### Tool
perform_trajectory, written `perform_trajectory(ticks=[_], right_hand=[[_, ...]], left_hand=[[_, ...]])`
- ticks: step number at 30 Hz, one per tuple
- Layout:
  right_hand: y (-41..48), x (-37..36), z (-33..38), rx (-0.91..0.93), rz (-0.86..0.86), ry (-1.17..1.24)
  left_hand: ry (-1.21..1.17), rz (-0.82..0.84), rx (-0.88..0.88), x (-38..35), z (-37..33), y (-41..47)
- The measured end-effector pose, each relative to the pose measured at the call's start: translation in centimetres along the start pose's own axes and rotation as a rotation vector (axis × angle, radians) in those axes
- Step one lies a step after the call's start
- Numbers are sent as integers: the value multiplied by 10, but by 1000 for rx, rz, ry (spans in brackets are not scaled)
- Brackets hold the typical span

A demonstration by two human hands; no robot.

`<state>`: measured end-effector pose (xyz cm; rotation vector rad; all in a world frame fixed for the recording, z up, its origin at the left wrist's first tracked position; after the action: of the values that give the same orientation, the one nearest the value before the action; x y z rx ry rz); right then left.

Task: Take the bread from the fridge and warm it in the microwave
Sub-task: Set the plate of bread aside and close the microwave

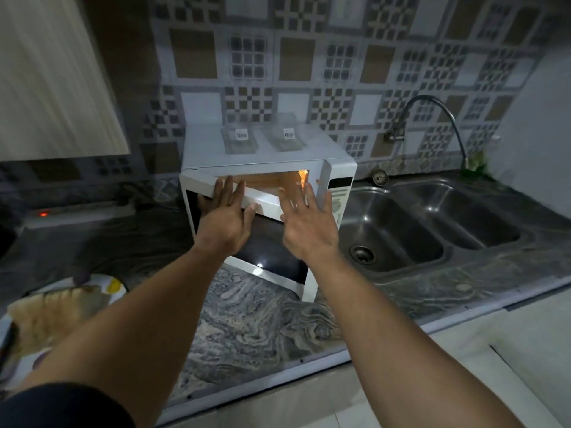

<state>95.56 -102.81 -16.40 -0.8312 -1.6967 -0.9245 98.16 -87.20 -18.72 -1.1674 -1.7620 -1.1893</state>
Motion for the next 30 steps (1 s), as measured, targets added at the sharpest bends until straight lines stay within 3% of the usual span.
perform_trajectory(ticks=[6, 21, 30], right_hand=[[33, -18, -47, 10, -74, 39], [112, -48, -99, 92, -361, 85], [127, -47, -106, 188, -442, 110]], left_hand=[[168, -113, 31, -10, -29, 31], [178, -225, 226, -46, -44, 79], [191, -283, 344, -49, -45, 91]])
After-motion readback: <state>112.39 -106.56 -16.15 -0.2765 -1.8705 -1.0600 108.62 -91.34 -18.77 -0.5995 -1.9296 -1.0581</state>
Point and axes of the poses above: each hand's wrist, its own y-axis towards the middle knuckle, its own x-axis out of the back of the hand, z = x × y, the point moved 9 cm from there along y, towards the middle knuckle, and after that the axes turned 13 degrees about x, right-handed, at the moved point
